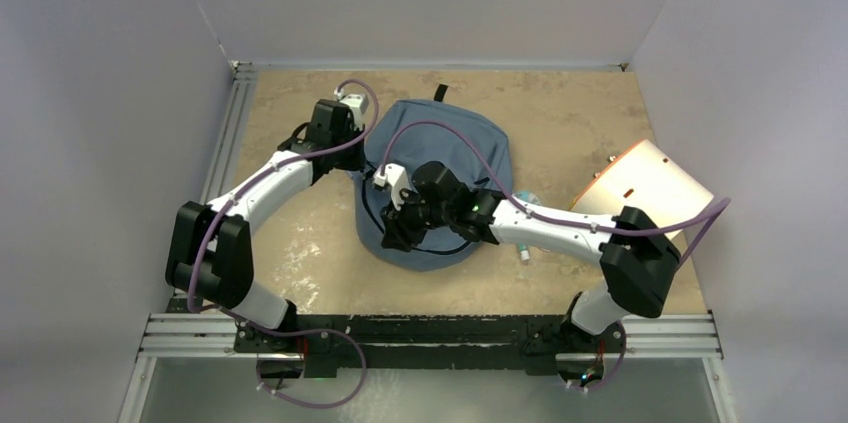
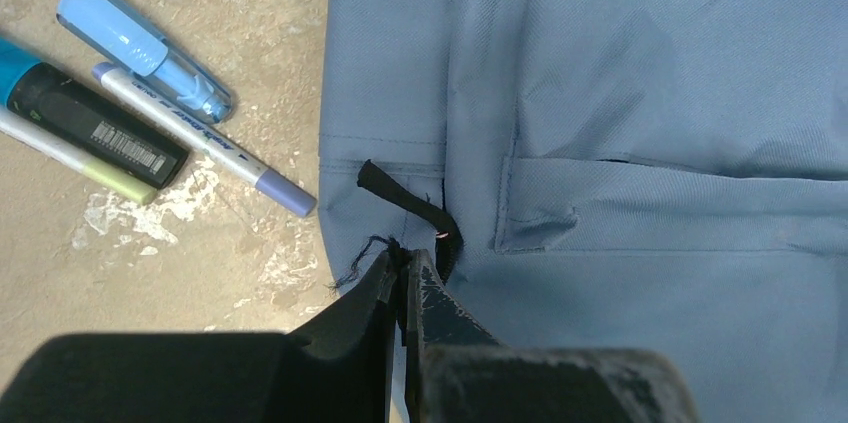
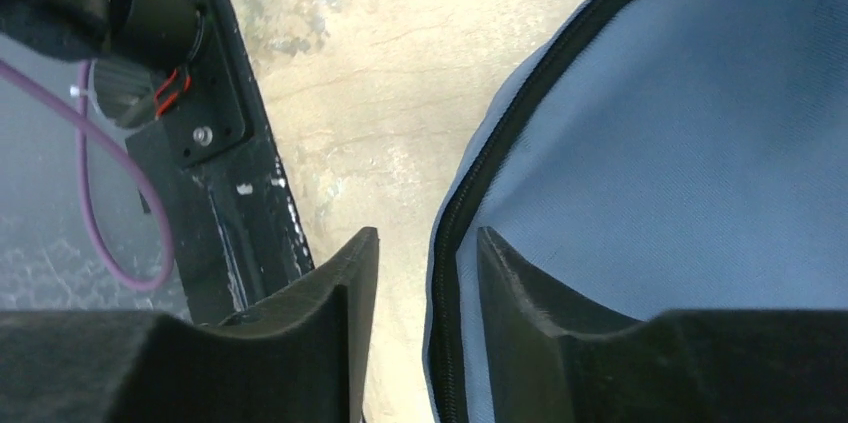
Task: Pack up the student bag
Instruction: Zip the student bag at the center of the board.
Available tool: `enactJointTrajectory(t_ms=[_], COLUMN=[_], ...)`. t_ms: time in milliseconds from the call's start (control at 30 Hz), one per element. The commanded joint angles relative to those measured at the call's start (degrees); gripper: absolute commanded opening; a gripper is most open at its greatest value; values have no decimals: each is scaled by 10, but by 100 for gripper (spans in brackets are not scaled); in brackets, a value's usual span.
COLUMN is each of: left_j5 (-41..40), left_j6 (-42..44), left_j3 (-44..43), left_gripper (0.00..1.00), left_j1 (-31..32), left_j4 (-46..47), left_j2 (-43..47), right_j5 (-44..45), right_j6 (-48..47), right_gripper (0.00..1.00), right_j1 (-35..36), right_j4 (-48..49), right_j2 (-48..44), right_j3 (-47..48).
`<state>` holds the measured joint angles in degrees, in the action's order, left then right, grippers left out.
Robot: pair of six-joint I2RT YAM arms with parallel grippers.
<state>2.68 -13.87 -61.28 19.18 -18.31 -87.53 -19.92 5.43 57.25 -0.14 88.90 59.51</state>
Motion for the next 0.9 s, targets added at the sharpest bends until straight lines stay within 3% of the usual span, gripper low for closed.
enactJointTrajectory(t_ms=[0, 167, 200, 300, 467, 633, 867], left_j5=[-11, -12, -12, -11, -10, -4, 7], left_j6=[12, 13, 12, 12, 12, 10, 8], left_j3=[-25, -24, -24, -24, -24, -24, -22], left_gripper=[0, 0, 0, 0, 0, 0, 0], left_j1=[4, 5, 5, 5, 7, 8, 8], left_j4=[39, 39, 39, 39, 38, 39, 45], left_j2=[6, 9, 10, 10, 11, 11, 16], right_j5=[75, 100, 111, 143, 204, 208, 217], right_j6=[139, 244, 261, 290, 295, 277, 257], right_gripper=[47, 54, 62, 65, 65, 62, 46], right_j1=[4, 5, 4, 5, 5, 5, 5], right_j4=[56, 133, 145, 139, 103, 87, 87], right_j2=[-10, 14, 19, 49, 93, 126, 133], right_j3=[13, 19, 21, 53, 99, 120, 109])
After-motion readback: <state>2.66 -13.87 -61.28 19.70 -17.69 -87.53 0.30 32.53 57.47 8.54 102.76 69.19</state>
